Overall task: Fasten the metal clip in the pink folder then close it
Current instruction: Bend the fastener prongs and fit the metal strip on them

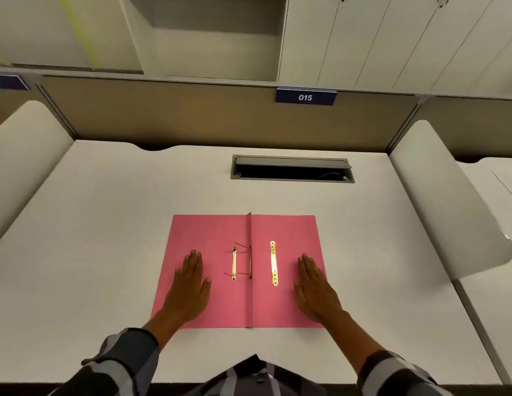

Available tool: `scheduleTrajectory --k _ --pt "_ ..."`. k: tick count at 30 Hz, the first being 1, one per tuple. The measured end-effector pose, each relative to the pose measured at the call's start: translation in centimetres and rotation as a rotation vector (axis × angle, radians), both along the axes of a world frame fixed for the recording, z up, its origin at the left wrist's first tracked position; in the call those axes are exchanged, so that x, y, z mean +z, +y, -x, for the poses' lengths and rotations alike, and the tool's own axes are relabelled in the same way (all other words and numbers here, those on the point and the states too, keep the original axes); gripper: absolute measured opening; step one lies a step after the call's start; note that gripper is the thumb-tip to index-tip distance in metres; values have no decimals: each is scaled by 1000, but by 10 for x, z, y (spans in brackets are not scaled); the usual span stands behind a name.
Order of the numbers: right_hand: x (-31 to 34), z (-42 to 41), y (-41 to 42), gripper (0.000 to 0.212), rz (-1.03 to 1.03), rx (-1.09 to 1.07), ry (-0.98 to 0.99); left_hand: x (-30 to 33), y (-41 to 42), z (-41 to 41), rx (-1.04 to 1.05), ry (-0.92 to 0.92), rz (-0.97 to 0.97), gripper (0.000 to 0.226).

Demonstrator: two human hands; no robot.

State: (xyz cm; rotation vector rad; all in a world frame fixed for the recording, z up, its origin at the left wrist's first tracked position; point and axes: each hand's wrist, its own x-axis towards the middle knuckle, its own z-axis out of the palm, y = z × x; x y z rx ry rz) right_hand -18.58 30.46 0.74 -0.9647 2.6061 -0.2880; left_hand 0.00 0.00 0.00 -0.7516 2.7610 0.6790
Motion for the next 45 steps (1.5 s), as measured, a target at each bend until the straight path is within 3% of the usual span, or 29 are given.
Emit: scheduleTrajectory --k 7,18,27,30,35,45 --pt "-10 -1 0 69 -73 2 -14 -17 6 -10 1 -99 -18 74" --pt "-22 -6 -3 70 -82 -39 -1 -33 9 -14 5 -81 79 81" --pt "-11 5 -8 72 -74 -67 -61 -29 7 -10 77 25 6 76" --pt "-1 11 -15 73 -43 -124 -81 -23 6 -7 185 124 -51 65" --pt "16 33 -37 69 36 -175 -121 -10 12 0 316 498 -92 29" --pt "40 69 -103 92 76 -125 -337 -7 36 19 373 375 -356 26"
